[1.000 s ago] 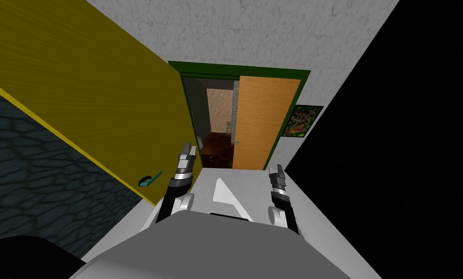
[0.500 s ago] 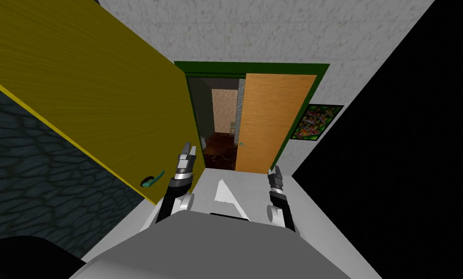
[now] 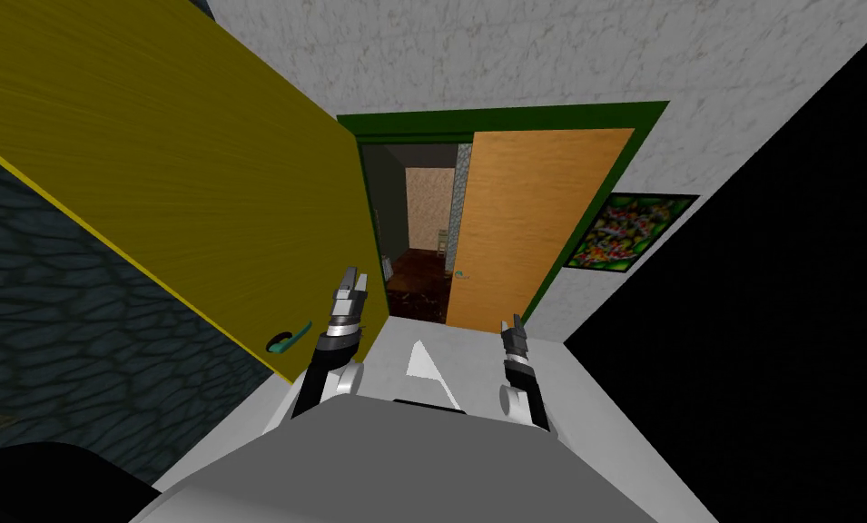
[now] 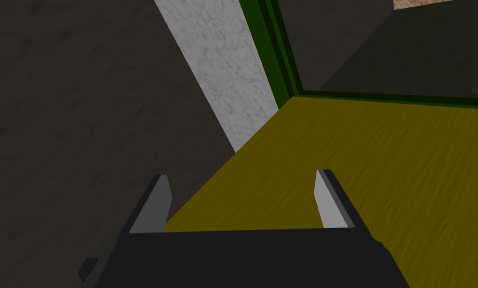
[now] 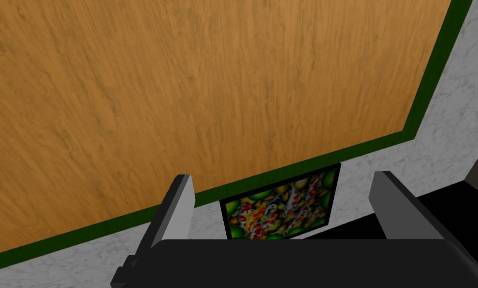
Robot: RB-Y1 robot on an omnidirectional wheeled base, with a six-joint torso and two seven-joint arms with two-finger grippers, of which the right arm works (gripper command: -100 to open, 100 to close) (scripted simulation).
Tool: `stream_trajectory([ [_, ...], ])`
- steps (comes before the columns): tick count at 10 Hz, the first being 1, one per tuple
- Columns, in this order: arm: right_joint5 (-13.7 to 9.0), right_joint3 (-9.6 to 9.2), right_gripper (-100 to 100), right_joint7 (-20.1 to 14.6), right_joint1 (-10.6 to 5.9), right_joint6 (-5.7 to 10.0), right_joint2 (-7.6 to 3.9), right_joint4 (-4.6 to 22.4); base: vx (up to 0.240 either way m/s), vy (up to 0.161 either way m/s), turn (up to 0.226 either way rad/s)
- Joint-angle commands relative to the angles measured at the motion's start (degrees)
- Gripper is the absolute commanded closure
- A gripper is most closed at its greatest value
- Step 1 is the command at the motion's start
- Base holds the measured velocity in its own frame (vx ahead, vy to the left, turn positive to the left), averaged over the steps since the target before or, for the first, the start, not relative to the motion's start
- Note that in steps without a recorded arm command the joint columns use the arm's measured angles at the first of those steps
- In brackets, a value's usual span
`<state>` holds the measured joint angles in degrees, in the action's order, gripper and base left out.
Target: Pull the door open
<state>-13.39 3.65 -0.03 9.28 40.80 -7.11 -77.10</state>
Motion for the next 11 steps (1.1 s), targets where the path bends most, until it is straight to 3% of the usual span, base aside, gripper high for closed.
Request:
stream_trajectory([
  [1, -0.61, 0.09, -100, 0.50, -1.36, 0.55, -0.16, 2.86, 0.114, 0.009, 0.104],
  [6, -2.57, 0.44, -100, 1.59, -5.05, 2.00, -1.00, 11.86, 0.105, 0.000, 0.129],
  [7, -2.57, 0.44, -100, 1.59, -5.05, 2.00, -1.00, 11.93, 0.077, -0.009, 0.048],
  [11, -4.08, 0.70, -100, 2.43, -7.90, 3.11, -1.59, 18.67, 0.089, -0.007, 0.114],
])
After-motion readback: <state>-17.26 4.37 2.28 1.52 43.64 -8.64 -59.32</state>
